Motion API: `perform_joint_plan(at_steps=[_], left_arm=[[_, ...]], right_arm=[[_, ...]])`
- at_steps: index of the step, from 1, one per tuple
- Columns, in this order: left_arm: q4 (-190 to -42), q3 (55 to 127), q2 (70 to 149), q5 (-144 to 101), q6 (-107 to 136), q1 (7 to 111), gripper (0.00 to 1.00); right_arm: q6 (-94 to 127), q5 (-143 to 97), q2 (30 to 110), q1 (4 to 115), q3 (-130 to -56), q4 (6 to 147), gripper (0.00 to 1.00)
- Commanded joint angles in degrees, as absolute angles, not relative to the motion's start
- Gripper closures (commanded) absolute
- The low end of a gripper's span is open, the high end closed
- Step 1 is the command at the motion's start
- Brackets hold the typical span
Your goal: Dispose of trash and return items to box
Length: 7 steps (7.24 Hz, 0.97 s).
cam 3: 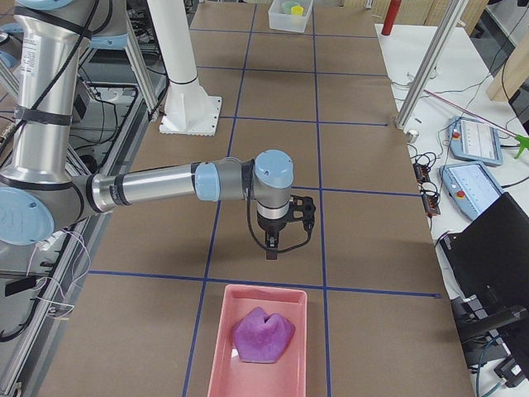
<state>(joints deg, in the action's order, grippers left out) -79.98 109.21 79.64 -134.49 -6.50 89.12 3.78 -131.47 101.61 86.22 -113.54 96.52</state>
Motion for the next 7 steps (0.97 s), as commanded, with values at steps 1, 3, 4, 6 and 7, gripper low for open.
perform_joint_plan(at_steps=[1,3,4,6,7], left_arm=[[-80.0,109.2,79.6,-134.5,-6.5,89.1,0.02],[-80.1,109.3,79.7,-134.6,-6.5,89.1,0.02],[-80.1,109.7,79.7,-134.5,-6.4,89.1,0.02],[-80.0,110.6,79.6,-134.5,-6.4,89.2,0.02],[-80.0,110.6,79.6,-134.5,-6.4,89.2,0.02]], right_arm=[[3.8,-131.3,101.7,86.2,-113.9,96.5,0.00],[3.8,-131.3,101.9,86.2,-114.2,96.6,0.00],[3.8,-131.3,101.9,86.2,-114.2,96.6,0.00],[3.8,-131.3,102.0,86.2,-114.2,96.7,0.00],[3.8,-131.0,102.7,86.3,-114.2,96.6,0.00]])
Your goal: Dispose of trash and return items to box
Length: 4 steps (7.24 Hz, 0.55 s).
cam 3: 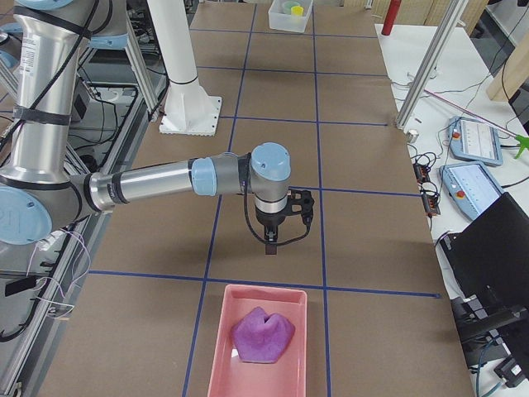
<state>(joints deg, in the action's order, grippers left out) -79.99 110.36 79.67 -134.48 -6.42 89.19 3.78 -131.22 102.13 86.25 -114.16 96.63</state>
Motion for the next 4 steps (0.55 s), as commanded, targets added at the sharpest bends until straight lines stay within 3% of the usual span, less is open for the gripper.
perform_joint_plan(at_steps=[1,4], left_arm=[[-80.0,110.6,79.6,-134.5,-6.4,89.2,0.02],[-80.0,110.6,79.7,-134.5,-6.4,89.2,0.02]], right_arm=[[3.7,-129.9,102.7,86.4,-114.2,96.7,0.00],[3.6,-128.5,102.5,87.2,-114.3,96.5,0.00]])
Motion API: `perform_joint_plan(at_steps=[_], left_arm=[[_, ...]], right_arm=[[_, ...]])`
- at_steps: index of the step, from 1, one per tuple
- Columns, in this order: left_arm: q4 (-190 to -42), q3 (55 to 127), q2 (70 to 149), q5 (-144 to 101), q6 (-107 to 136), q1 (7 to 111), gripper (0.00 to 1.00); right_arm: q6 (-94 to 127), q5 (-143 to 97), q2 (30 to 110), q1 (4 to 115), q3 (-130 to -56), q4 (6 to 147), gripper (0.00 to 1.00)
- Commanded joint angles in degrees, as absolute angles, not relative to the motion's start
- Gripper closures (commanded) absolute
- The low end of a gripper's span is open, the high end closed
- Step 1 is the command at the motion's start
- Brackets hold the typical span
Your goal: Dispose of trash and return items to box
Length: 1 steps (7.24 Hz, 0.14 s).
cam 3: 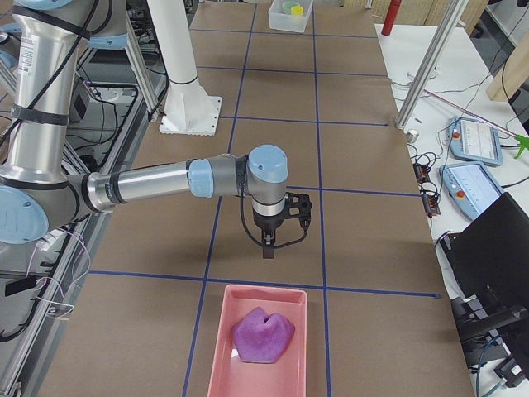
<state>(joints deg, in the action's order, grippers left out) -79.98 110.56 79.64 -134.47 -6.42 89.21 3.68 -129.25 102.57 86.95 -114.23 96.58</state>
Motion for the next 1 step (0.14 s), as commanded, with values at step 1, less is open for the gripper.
perform_joint_plan(at_steps=[1], left_arm=[[-80.0,110.5,79.7,-134.4,-6.4,89.2,0.02]], right_arm=[[3.6,-128.4,102.1,87.3,-114.3,96.4,0.00]])
